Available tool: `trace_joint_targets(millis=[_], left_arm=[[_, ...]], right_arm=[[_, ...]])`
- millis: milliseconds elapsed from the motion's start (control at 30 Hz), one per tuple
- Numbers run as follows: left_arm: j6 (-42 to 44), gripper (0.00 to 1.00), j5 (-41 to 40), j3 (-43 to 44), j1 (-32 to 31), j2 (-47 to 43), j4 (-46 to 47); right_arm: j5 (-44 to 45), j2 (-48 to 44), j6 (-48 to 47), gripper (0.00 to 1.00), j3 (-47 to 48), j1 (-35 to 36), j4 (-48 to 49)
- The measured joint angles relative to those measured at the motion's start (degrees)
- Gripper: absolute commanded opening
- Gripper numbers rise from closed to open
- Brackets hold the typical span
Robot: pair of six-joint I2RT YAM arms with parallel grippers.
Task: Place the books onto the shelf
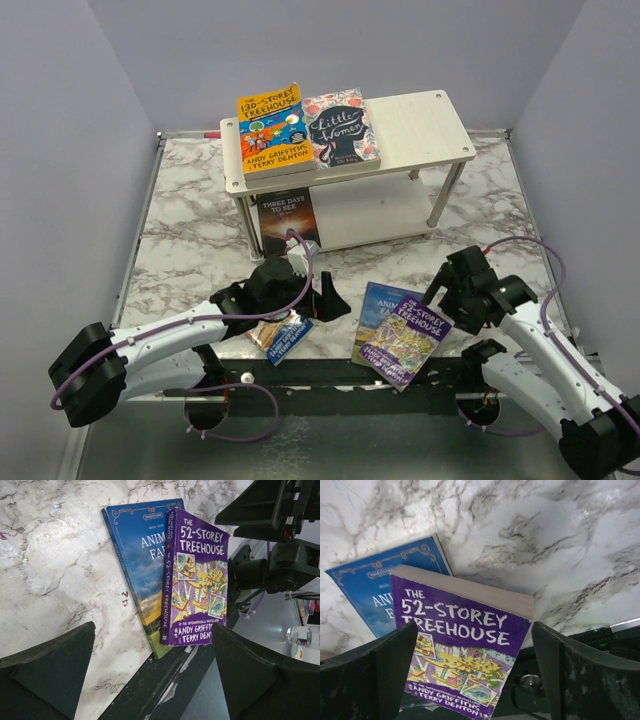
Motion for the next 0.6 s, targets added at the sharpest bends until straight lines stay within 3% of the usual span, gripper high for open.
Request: trace_joint_targets(millis=[233,600], left_arm=[[0.02,0.99,-0.02,0.0,0.0,-0.39,-0.02],[-0.42,0.99,0.04,-1.14,0.0,-2.1,0.26]], right_arm=[[1.75,6.54,7.96,1.0,0.46,9.55,-2.51],[1.27,6.19,16.68,1.0,-2.03,16.02,-2.03]])
